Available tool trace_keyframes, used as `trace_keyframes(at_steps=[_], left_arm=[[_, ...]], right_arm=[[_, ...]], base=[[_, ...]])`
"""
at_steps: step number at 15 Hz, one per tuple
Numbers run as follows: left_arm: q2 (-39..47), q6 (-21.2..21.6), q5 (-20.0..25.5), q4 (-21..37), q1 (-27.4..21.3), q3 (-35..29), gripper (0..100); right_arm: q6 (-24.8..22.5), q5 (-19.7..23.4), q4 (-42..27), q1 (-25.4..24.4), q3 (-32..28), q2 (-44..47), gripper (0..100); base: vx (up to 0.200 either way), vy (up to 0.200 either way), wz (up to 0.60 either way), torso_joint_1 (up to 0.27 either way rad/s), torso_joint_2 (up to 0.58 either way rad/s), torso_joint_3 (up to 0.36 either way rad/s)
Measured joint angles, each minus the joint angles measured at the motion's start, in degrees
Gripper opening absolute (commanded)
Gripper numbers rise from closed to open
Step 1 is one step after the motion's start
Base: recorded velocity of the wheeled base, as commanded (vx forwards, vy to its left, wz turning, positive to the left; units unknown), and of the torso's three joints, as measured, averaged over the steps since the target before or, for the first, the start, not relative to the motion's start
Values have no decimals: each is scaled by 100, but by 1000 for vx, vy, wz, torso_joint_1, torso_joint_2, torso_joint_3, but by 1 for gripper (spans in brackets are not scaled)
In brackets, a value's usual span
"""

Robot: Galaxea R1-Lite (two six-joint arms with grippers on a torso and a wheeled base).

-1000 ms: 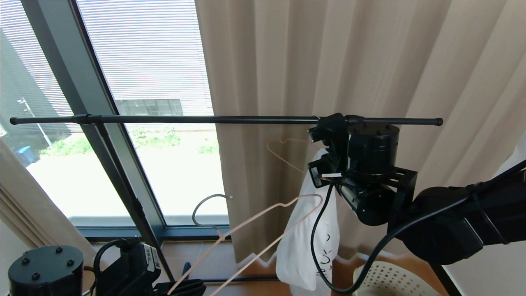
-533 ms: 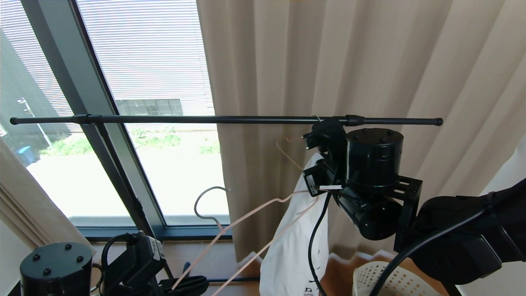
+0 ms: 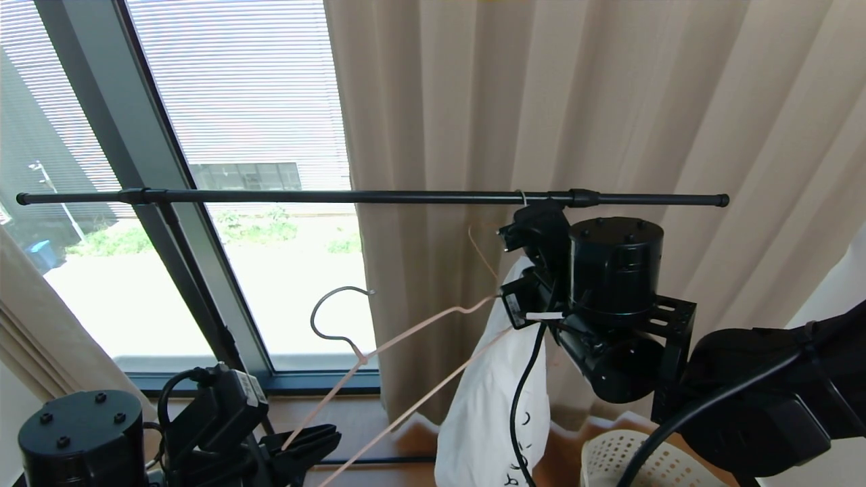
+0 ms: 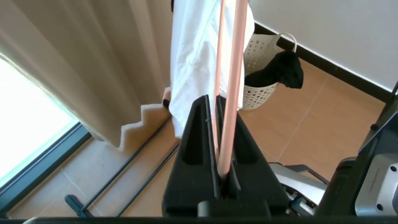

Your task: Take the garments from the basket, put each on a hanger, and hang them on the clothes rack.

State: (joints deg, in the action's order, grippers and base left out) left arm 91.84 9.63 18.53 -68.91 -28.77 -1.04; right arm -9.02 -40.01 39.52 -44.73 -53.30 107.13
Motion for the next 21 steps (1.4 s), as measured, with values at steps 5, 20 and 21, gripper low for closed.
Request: trace_keyframes(at_steps=[5,20,21], left_arm=[[5,57,-162,-6,102,-9,0],[13,115,-501,-187,336,-67,0],[29,121,-505,-184,330,-61,0]], right_arm=[[0,-110,0,-59,-12,-21,0],[-107,-528,0,-33,40,-33,0],[-107,-528,-4,-56,55,-44,0]], base=[[0,0,0,0,0,0],[0,0,0,0,0,0],[0,0,0,0,0,0]])
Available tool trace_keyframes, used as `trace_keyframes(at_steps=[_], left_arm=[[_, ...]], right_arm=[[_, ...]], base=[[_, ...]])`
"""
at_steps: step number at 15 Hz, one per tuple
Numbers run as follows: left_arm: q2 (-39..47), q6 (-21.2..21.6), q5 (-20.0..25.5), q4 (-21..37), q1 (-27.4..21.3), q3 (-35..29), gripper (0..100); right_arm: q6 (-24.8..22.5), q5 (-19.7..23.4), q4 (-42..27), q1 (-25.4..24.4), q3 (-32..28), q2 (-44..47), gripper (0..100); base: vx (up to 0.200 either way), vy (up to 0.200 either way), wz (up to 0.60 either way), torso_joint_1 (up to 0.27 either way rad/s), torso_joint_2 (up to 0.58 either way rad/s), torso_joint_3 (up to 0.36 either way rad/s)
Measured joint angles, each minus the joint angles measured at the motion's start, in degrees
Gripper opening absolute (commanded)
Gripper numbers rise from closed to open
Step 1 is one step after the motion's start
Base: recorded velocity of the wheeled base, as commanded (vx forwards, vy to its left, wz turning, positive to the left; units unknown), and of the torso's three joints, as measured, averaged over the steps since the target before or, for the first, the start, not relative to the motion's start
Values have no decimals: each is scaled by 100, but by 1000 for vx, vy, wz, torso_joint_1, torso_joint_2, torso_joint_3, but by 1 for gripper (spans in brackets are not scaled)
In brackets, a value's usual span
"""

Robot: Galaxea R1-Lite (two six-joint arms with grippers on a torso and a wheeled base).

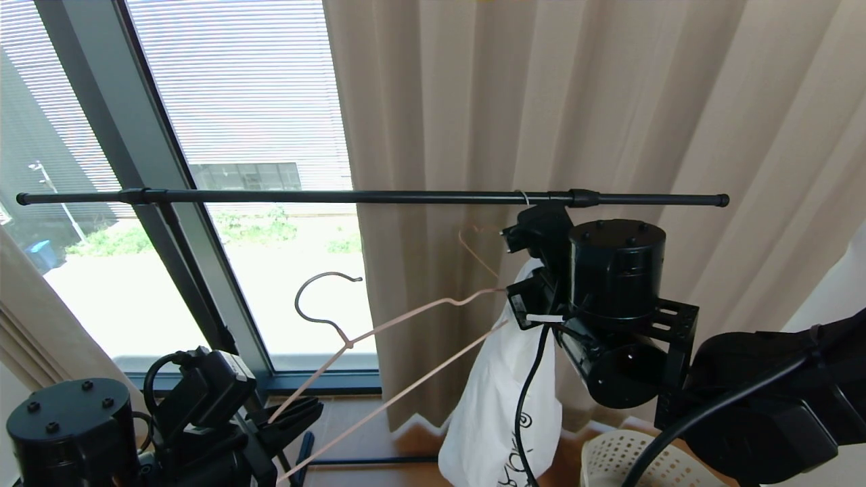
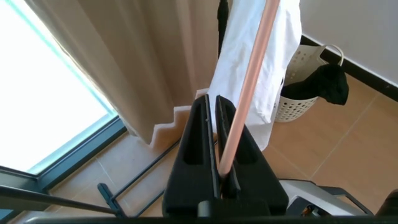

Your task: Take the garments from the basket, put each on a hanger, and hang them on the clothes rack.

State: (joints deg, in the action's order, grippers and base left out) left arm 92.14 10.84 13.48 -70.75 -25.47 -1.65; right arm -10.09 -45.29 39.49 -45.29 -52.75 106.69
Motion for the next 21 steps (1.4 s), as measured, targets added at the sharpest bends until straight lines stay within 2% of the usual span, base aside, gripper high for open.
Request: trace_keyframes(at_steps=[6,10,14,18,21], left_arm=[[37,49,-339,-18,-149,-15,0],[102,54,-930,-304,-451,7,0],[180,54,-1358,-421,-571,-37,0],[265,20,-1988,-464,-951,-119,0],[533,7,-2481,-901,-1243,-135,0]], right_arm=[[-9,-80,4,-280,-45,-107,0],[0,-334,9,-444,-160,-11,0],[30,-406,17,-394,-317,22,0],[139,-419,12,-499,-386,118,0],[252,-430,15,-741,-386,160,0]], base=[[0,0,0,0,0,0],[0,0,0,0,0,0],[0,0,0,0,0,0],[0,0,0,0,0,0],[0,0,0,0,0,0]])
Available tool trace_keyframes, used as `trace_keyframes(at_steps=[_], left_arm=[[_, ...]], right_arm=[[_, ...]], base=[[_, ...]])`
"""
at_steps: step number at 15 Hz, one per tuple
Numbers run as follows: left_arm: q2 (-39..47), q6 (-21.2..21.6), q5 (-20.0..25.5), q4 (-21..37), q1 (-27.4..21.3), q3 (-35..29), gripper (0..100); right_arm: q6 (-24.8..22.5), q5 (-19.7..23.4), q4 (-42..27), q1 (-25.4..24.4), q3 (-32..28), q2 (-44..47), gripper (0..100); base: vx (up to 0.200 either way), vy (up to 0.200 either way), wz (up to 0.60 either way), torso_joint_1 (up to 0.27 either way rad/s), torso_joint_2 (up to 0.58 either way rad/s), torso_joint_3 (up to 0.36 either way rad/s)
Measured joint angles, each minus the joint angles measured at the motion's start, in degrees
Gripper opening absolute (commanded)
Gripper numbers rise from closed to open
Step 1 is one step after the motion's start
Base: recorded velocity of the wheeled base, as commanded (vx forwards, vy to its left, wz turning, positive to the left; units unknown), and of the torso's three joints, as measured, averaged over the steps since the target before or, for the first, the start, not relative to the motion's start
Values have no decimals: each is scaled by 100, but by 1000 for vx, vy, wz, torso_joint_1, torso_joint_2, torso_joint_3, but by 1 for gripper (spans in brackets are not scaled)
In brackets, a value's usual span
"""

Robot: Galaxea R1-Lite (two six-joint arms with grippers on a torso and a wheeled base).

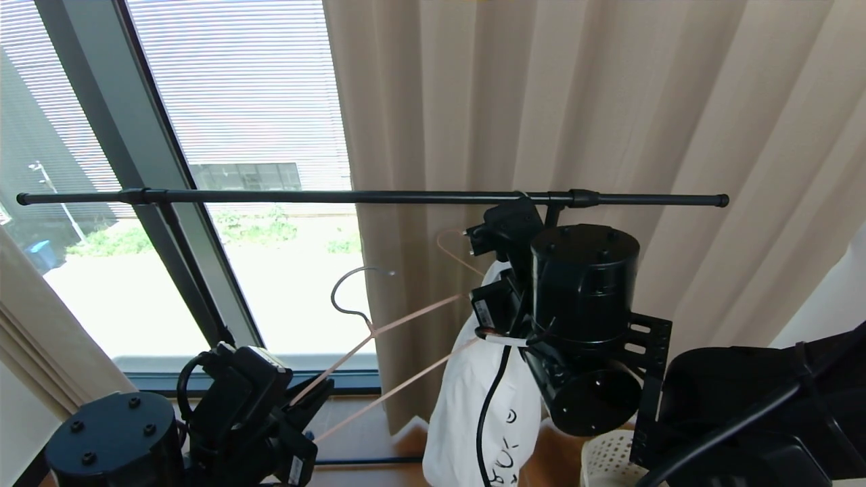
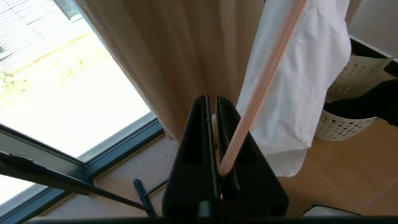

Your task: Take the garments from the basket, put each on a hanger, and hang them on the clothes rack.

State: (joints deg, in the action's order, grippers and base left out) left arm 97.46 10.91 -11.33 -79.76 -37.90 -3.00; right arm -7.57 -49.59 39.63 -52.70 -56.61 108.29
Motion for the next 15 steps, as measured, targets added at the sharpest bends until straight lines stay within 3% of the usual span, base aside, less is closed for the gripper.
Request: trace_keyframes(at_steps=[4,15], left_arm=[[581,4,-123,-974,-146,190,0],[859,-115,-61,-1020,-280,300,0]], right_arm=[[156,-11,-2,-325,11,1,0],[523,0,5,-841,-57,-74,0]], base=[[0,0,0,0,0,0],[0,0,0,0,0,0]])
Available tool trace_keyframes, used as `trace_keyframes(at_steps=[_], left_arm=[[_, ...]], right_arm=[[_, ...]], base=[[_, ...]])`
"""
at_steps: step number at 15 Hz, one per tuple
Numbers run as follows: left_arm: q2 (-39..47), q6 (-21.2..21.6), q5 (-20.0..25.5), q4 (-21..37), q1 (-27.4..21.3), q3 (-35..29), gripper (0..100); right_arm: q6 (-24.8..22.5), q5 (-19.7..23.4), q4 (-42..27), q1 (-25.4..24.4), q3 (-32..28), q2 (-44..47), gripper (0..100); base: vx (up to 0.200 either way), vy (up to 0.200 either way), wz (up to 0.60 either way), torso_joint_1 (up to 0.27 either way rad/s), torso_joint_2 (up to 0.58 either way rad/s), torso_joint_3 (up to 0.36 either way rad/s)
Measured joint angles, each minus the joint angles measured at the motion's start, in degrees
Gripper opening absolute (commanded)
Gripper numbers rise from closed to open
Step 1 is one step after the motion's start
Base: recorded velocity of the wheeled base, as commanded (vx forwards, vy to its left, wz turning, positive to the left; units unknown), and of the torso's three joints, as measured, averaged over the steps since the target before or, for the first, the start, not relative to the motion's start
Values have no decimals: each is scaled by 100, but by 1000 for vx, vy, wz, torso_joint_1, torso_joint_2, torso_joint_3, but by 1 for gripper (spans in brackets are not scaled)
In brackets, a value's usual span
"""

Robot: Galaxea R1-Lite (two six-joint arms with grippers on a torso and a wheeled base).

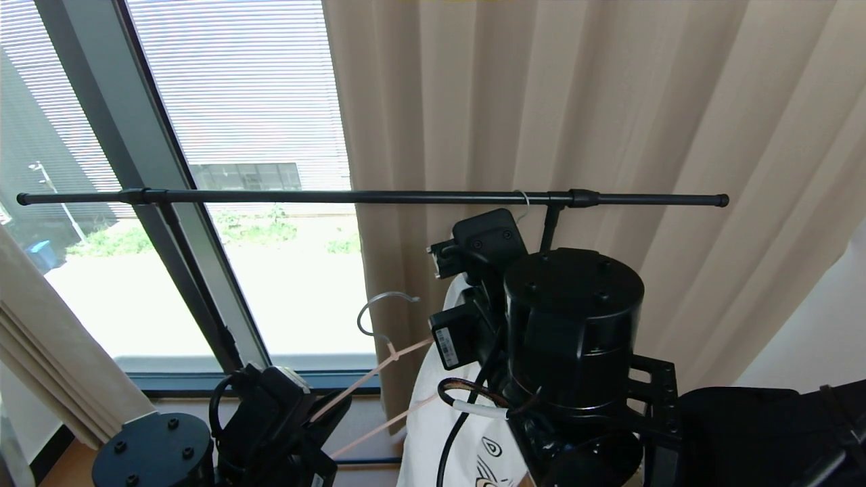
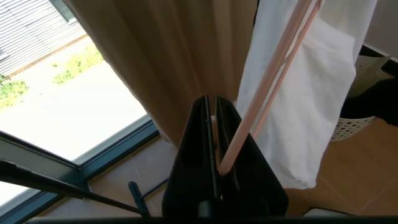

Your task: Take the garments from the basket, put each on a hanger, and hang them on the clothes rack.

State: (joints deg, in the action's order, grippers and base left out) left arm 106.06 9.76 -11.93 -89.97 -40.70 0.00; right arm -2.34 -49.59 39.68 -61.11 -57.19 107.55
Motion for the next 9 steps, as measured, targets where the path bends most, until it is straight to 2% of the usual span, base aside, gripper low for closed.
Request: trace_keyframes(at_steps=[9], left_arm=[[-22,-354,356,5,18,0,0]], right_arm=[[346,161,-7,-614,40,1,0]], base=[[0,0,0,0,0,0]])
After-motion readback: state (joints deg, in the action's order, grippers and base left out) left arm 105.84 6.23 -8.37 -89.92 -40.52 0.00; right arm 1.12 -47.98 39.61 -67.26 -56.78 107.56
